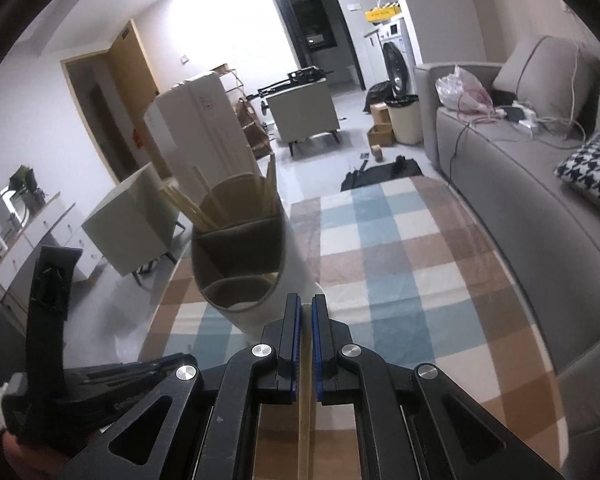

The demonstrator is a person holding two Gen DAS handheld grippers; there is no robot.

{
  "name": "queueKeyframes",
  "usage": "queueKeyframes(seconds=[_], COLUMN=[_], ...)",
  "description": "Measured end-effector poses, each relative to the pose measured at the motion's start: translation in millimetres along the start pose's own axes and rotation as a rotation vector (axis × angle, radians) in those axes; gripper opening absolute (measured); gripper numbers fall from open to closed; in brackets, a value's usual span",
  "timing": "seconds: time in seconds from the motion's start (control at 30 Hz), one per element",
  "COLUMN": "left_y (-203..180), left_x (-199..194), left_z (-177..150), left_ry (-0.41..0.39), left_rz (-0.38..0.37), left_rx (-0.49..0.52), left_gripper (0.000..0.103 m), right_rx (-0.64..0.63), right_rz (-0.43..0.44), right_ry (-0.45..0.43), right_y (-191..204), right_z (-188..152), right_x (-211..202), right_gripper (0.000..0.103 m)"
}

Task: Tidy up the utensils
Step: 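Close the left gripper on the last chopstick while the right gripper holds its chopstick, then carry both chopsticks over the holder and lower them in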

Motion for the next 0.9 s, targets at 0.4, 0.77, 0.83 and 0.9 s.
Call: queueKeyframes(seconds=[0.4,0.77,0.83,0.9], left_y=[-35.4,-47.0,-50.2,-53.3], left_x=[-15.7,-48.9,-55.4,-64.1], left_z=[9.7,22.8,27.1,33.9], left_ry=[-0.039,-0.102,-0.118,-0.134], left_rz=[-0.048,-0.071,-0.074,-0.085], left_rx=[0.107,0.148,0.16,0.162], left_gripper=[0.0,0.0,0.0,0.0], right_rx=[-0.009,0.036,0.031,0.02], right_rz=[-0.006,0.001,0.011,0.019], right_ry=[-0.072,-0.154,-0.175,-0.191], right_y=[2.2,-5.2,-1.7,2.0], right_z=[13.5,42.9,51.0,58.8], right_x=[-46.6,-77.8,-81.2,-83.7], right_gripper=[0.005,0.005,0.005,0.005])
Point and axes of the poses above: each gripper's, at about its wrist camera, not at the fingertips, and x roughly the way its jaws point, y to its left, z to its top, the point moved 8 cm from there along x, roughly the way its jaws point, and after that the axes turned 4 degrees about -z, right-handed, at the moved point
